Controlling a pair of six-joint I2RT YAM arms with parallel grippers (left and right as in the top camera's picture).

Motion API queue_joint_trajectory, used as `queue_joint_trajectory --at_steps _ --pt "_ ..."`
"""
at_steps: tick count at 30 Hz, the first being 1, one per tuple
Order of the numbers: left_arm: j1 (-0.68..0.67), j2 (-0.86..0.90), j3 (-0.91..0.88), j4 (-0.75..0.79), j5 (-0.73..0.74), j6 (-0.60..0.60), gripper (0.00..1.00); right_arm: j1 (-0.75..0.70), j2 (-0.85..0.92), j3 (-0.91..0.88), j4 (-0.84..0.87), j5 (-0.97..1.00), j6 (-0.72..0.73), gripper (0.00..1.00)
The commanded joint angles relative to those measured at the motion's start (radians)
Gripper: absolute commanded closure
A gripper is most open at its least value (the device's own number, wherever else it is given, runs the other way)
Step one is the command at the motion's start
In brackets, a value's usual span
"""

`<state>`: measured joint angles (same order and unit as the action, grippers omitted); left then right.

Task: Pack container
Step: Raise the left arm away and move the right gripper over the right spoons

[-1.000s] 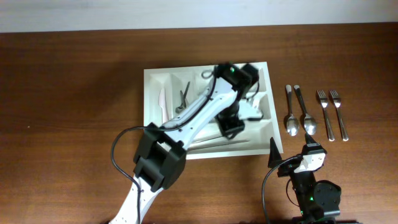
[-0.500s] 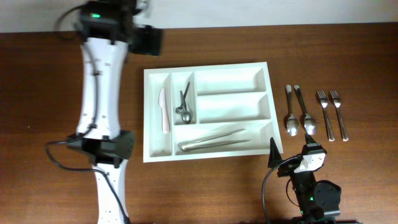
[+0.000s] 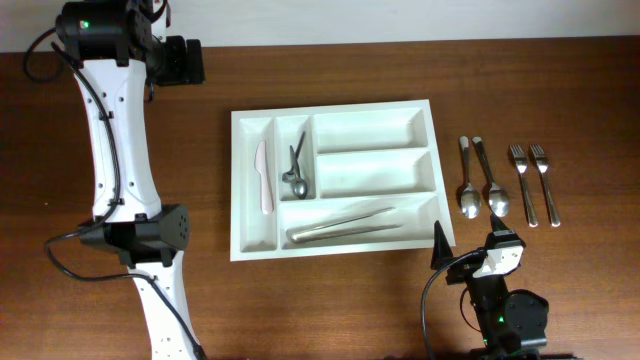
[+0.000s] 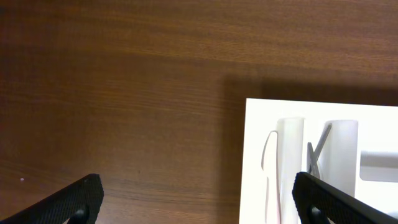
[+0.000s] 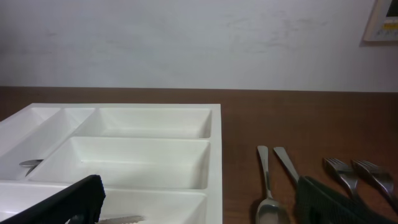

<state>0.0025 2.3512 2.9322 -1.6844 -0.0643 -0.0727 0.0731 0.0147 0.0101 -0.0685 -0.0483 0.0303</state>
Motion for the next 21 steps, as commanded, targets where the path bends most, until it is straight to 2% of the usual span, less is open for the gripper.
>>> queue_joint_trajectory --at_steps 1,8,9,10,12,14,15,18,19,21 --pt "0.0 -0.006 0.018 -0.003 -0.004 -0.013 0.01 0.005 -0.007 -0.005 -0.006 0.008 0.008 0.01" --pt "0.0 -0.006 0.018 -0.003 -0.004 -0.013 0.01 0.005 -0.007 -0.005 0.004 0.008 0.016 0.01" --pt "0.0 -0.006 0.018 -0.003 -0.004 -0.013 0.01 0.005 -0.007 -0.004 0.045 0.005 0.126 0.01" --pt "0.0 -0.006 0.018 -0.003 -0.004 -0.013 0.01 0.005 -0.007 0.002 0.067 0.005 0.17 0.01" --pt "0.0 -0.006 0.018 -0.003 -0.004 -0.013 0.01 0.004 -0.006 0.043 0.078 0.04 0.177 0.01" --pt "0.0 -0.006 0.018 -0.003 -0.004 -0.013 0.01 0.004 0.018 0.148 0.036 0.143 0.153 0.01" --pt "0.0 -0.006 0.018 -0.003 -0.004 -0.013 0.01 0.004 0.063 0.249 -0.024 0.175 0.075 0.01" --pt "0.001 -0.006 0.018 -0.003 -0.004 -0.013 0.01 0.004 0.198 0.485 -0.198 0.226 -0.037 0.01" --pt "0.001 -0.006 0.018 -0.003 -0.004 -0.013 0.01 0.004 0.218 0.516 -0.222 0.232 -0.048 0.01" --pt "0.0 -0.006 0.018 -0.003 -0.004 -0.013 0.01 0.004 0.376 0.742 -0.397 0.282 -0.086 0.01"
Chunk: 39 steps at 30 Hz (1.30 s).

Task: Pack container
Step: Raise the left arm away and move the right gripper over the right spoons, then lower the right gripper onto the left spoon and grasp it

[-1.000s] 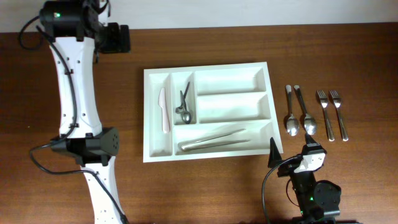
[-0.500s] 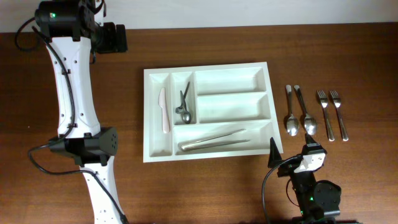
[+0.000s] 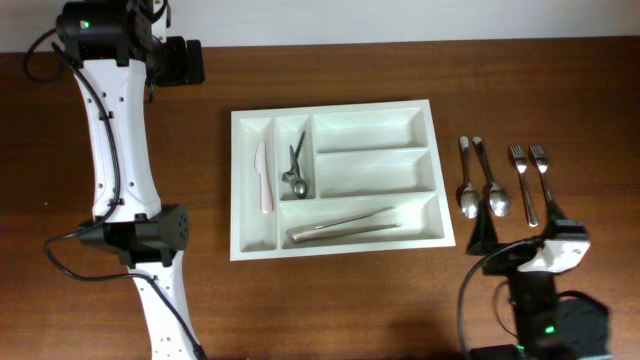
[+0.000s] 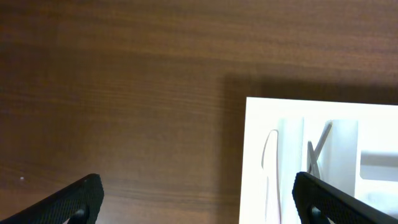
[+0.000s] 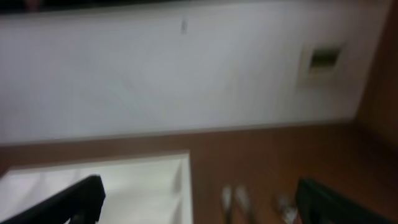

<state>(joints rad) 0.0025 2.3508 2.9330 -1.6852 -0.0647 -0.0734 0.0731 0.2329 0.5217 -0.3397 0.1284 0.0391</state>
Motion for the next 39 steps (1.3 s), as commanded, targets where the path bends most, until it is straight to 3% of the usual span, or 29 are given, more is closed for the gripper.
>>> queue_joint_trajectory --at_steps 1,8,14,22,28,32,39 --pt "0.0 -0.006 0.017 -0.002 -0.004 -0.013 0.01 0.004 0.195 0.282 -0.166 0.116 -0.095 0.01" --pt "0.0 -0.006 0.017 -0.002 -0.004 -0.013 0.01 0.004 0.702 0.884 -0.732 0.119 -0.095 0.01" --pt "0.0 -0.006 0.017 -0.002 -0.004 -0.013 0.01 0.004 1.101 1.158 -1.073 0.085 -0.094 0.01" --pt "0.0 -0.006 0.017 -0.002 -0.004 -0.013 0.01 -0.014 1.366 1.173 -1.038 0.086 -0.064 0.01" --pt "0.0 -0.006 0.017 -0.002 -0.004 -0.013 0.01 -0.172 1.427 1.172 -0.933 0.052 -0.023 0.01" --pt "0.0 -0.006 0.017 -0.002 -0.004 -0.013 0.01 -0.273 1.501 1.172 -0.903 -0.069 -0.036 0.12" --pt "0.0 -0.006 0.017 -0.002 -0.004 -0.013 0.01 -0.282 1.651 1.172 -0.858 -0.099 -0.093 0.21"
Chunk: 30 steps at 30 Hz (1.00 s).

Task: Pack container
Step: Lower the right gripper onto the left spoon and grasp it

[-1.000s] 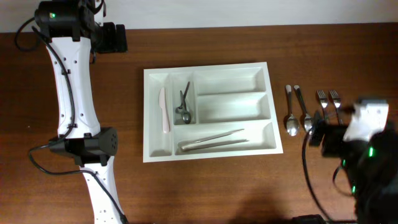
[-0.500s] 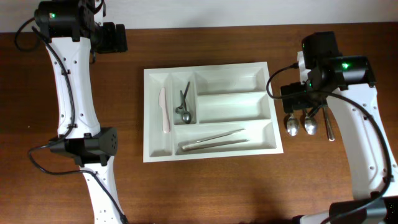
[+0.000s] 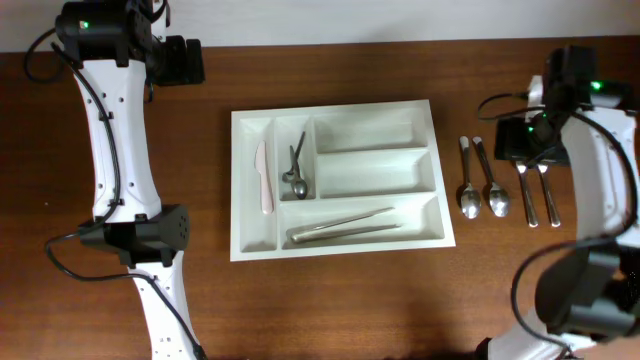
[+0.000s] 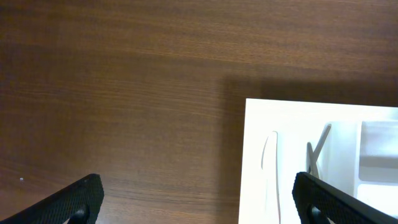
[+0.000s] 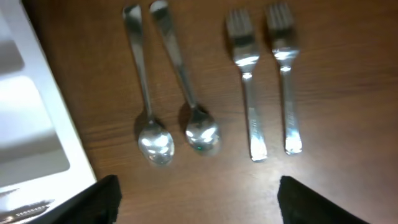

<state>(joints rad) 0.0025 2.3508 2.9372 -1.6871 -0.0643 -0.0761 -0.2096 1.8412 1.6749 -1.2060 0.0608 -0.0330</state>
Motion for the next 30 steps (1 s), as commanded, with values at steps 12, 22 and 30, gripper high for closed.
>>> queue_joint_trajectory --at_steps 12,22,30 --pt "0.0 -0.006 0.013 0.0 -0.004 -0.01 0.01 -0.001 0.206 0.019 0.115 -0.026 -0.193 0.22" --pt "0.0 -0.006 0.013 0.0 -0.004 -0.01 0.01 -0.002 0.27 0.019 0.226 -0.023 -0.252 0.23" --pt "0.0 -0.006 0.013 0.0 -0.004 -0.01 0.01 -0.013 0.327 0.016 0.241 -0.012 -0.251 0.31"
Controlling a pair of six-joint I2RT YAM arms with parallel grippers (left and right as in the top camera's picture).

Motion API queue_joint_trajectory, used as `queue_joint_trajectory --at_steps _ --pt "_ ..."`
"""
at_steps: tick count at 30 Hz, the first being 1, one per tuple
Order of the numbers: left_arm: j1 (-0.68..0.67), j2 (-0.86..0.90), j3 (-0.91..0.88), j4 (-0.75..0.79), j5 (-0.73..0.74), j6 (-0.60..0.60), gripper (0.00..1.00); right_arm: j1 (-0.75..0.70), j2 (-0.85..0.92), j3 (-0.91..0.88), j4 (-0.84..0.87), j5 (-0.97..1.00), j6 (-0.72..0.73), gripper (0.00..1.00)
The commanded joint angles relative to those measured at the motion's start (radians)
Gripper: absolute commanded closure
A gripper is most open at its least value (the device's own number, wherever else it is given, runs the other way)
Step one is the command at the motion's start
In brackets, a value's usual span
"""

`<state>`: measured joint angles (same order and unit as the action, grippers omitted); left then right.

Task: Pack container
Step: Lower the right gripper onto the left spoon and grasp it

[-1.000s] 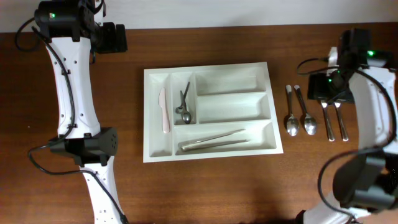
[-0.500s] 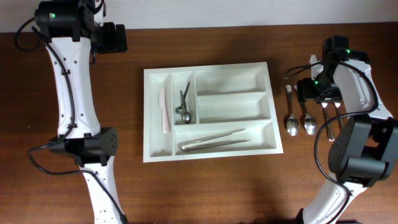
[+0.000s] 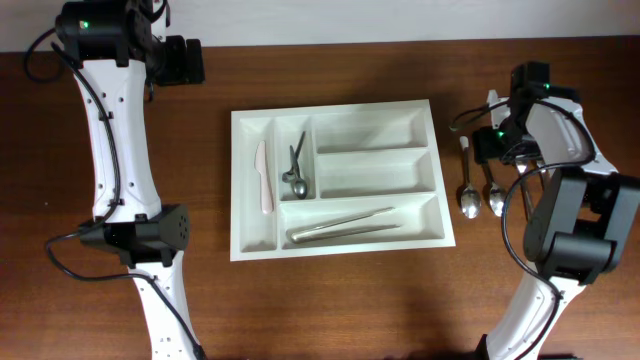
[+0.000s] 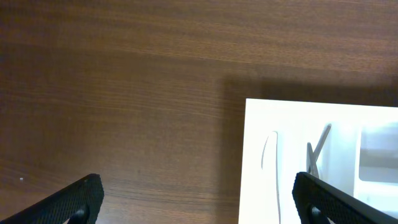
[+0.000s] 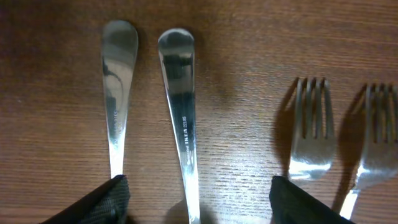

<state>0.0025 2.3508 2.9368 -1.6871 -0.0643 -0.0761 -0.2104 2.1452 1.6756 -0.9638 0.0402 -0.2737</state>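
The white compartment tray [image 3: 437,170] lies mid-table and holds a white knife [image 3: 263,177], a small metal utensil [image 3: 296,168] and metal tongs [image 3: 345,226]. To its right on the wood lie two spoons [image 3: 467,190] and two forks, which the right arm largely covers from overhead. My right gripper [image 5: 199,205] hangs low and open over them. The second spoon's handle [image 5: 183,112] lies between its fingers [image 5: 102,202], the first spoon's handle [image 5: 118,93] runs to the left finger, and the forks [image 5: 311,134] lie right. My left gripper [image 4: 199,208] is open, high over bare wood by the tray's far left corner [image 4: 261,124].
The table's back edge meets a pale wall just behind the left gripper [image 3: 188,60]. The left arm's white links [image 3: 120,150] run down the table's left side. The right arm [image 3: 560,130] bends over the right edge.
My right gripper has dropped closer to the cutlery and shifted left, from a view of whole spoons and forks to one of spoon handles and fork heads. The left arm is unchanged.
My right gripper first sat low at the table's front by the tray's near right corner, facing the wall. It then stood further right, then looked down over the spoons and forks, and now hangs close above the spoon handles. The left arm stayed put.
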Motion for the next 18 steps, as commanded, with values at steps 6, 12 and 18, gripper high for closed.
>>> queue_joint_trajectory --at_steps 6,12,18 --pt "0.0 -0.006 0.013 0.0 -0.004 -0.01 0.01 -0.026 0.025 -0.032 0.014 0.008 -0.009 0.37" --pt "0.0 -0.006 0.013 0.0 -0.004 -0.01 0.01 -0.027 0.025 -0.154 0.085 0.004 -0.006 0.41" --pt "0.0 -0.006 0.013 0.0 -0.004 -0.01 0.01 -0.027 0.025 -0.202 0.108 0.004 -0.006 0.62"
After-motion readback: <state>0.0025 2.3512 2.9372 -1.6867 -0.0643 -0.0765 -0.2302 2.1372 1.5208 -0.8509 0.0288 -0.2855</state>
